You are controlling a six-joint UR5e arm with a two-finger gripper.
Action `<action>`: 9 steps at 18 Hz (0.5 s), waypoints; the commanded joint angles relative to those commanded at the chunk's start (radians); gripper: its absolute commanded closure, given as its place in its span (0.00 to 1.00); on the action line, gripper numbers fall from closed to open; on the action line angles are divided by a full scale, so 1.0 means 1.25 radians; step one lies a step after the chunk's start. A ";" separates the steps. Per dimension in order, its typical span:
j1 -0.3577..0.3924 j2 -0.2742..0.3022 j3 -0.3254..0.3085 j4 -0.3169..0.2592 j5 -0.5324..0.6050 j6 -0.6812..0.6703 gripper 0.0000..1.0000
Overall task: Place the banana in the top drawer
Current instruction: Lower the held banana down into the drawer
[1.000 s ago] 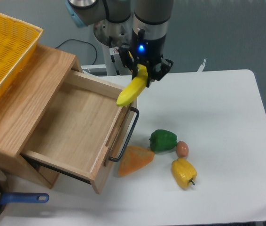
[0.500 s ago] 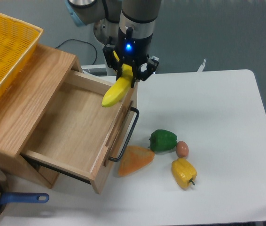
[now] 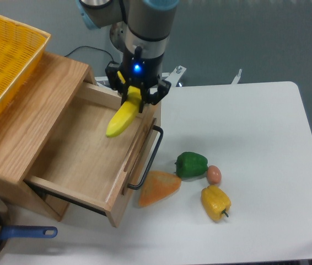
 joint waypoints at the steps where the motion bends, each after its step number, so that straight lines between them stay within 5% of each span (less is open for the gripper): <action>1: -0.009 -0.004 -0.001 0.004 0.001 -0.001 0.61; 9: -0.044 -0.033 -0.001 0.026 0.004 -0.012 0.59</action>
